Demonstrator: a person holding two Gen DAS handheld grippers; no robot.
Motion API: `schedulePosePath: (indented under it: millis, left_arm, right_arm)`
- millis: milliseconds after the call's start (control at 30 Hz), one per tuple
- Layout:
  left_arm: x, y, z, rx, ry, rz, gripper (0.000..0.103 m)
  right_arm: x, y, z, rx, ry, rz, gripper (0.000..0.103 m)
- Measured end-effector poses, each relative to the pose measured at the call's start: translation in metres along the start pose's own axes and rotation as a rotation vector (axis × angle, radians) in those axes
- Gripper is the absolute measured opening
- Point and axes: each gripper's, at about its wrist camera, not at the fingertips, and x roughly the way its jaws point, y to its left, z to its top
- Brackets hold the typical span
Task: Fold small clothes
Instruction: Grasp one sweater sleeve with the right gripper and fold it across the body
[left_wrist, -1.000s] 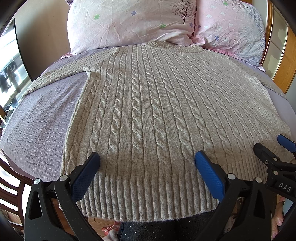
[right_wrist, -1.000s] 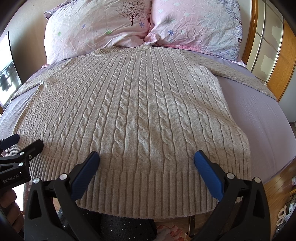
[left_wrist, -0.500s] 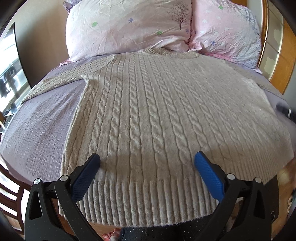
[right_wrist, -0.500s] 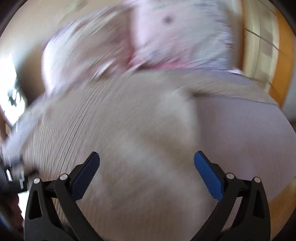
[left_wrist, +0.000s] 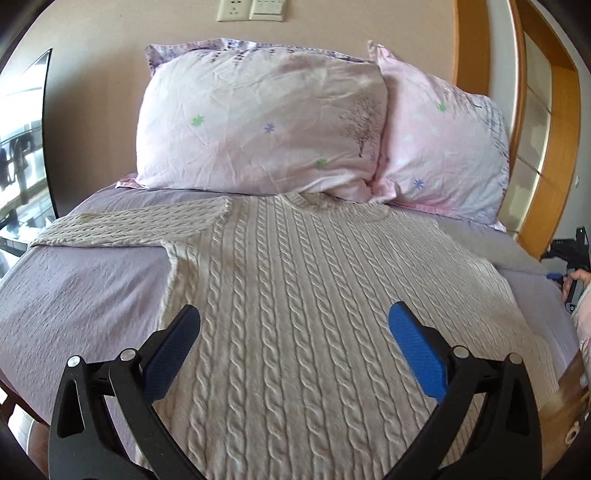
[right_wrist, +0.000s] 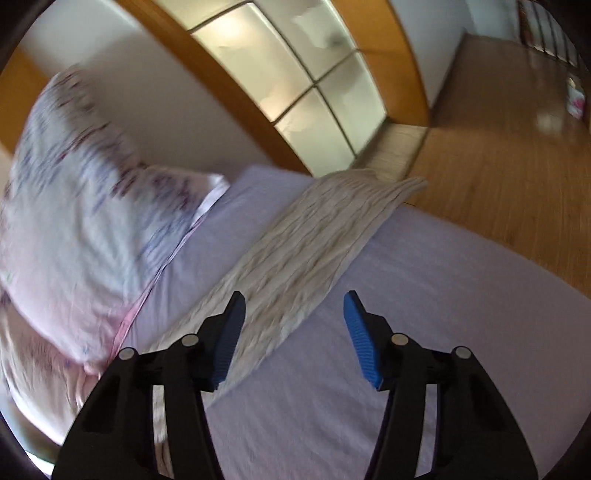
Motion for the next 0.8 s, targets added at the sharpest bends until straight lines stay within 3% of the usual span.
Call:
schedulePosePath:
  millis: [100,200,267,367,433,500,633,700,800]
  left_arm:
    - [0.003,0.012,0.003,-0.023,-0.008,0.024,0.102]
    - [0.003,0.025,0.003,-0.039,-0.014,0.038,0.102]
    - [0.001,0.035,0.001,-0.053,-0.014,0.052,0.102]
    - [0.005,0.06,0.004,-0.095,0.001,0.081,0.102]
    - [0.006,0.082,0.007,-0.147,-0.004,0.071,0.102]
    - [0.005,0.11,0.011,-0.223,-0.03,0.058,0.102]
    - [0.011,0.154,0.02,-0.31,-0.027,0.106,0.102]
    - [0.014,0.172,0.024,-0.339,-0.031,0.123,0.102]
    - [0.022,0.203,0.031,-0.423,-0.024,0.115,0.102]
  right_arm:
    - [0.009,-0.008,0.006,0.035,-0.027,-0.025,0.052]
    - [0.013,-0.014,0.012,0.06,-0.067,-0.047,0.037]
    - [0.017,-0.021,0.016,0.07,-0.083,-0.06,0.009]
    - [0.01,-0.012,0.018,0.039,-0.118,-0.049,0.007]
    - [-0.014,0.021,0.009,-0.076,-0.191,-0.001,0.007]
    - [-0.037,0.069,-0.009,-0.216,-0.235,0.082,0.006]
    - [-0.087,0.191,-0.091,-0.535,-0.259,0.351,0.006]
    - [-0.103,0.239,-0.139,-0.652,-0.224,0.48,0.006]
    - [-0.098,0.308,-0.222,-0.795,-0.076,0.654,0.006]
